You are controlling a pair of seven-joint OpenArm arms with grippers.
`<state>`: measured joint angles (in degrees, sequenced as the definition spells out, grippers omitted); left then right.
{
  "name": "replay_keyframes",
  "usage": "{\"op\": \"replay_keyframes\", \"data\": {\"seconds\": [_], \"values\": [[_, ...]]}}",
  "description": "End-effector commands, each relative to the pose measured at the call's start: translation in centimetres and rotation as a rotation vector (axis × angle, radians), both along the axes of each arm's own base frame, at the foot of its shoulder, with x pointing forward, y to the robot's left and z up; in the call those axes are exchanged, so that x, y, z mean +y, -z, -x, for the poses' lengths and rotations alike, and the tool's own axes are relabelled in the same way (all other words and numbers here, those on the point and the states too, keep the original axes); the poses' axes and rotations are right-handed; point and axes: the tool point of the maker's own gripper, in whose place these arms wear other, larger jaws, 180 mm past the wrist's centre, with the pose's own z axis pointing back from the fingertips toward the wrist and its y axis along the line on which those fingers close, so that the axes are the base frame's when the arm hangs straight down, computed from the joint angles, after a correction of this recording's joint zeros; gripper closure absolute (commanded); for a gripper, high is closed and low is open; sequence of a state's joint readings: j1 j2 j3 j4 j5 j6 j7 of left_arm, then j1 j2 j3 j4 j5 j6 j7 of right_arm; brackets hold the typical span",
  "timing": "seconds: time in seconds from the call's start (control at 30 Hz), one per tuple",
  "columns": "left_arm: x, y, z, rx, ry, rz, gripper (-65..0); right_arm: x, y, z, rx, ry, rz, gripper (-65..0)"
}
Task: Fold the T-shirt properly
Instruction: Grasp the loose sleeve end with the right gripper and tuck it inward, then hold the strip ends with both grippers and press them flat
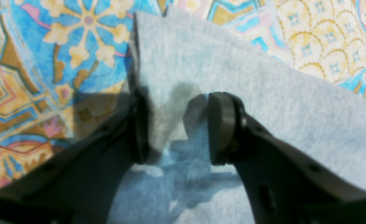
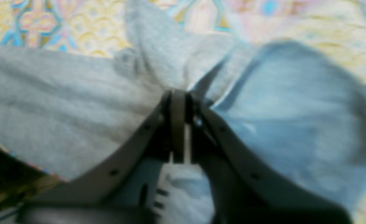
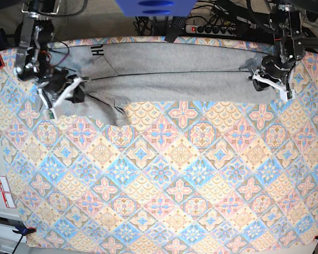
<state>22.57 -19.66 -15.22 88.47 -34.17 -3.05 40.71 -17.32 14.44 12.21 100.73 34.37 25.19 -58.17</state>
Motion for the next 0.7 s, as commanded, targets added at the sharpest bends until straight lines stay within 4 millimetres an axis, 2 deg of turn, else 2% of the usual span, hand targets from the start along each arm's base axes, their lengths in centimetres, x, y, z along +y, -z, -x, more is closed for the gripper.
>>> {"op": "replay_keyframes", "data": {"seconds": [0.0,0.2,0.57,0.67], "values": [[0.6,-1.0,-0.8,-0.035,0.006,-0.018,-29.5,0.1,-1.5,-0.3,-0.055,-0.012,-0.005,-1.6],[0.6,-1.0,-0.9,-0.037,0.006,-0.019,-29.5,-0.2,-1.7,3.1,-0.025,-0.016,0.026,-1.5],[0.6,-1.3,-1.6,-0.051,0.004,-0.018,-29.5,-0.2,0.6,8.6,0.11,-0.019,0.029,-1.5],[0.6,-1.3,-1.6,-0.051,0.004,-0.018,-29.5,-0.2,0.9,9.5,0.132,-0.019,0.028,-1.5]]}}
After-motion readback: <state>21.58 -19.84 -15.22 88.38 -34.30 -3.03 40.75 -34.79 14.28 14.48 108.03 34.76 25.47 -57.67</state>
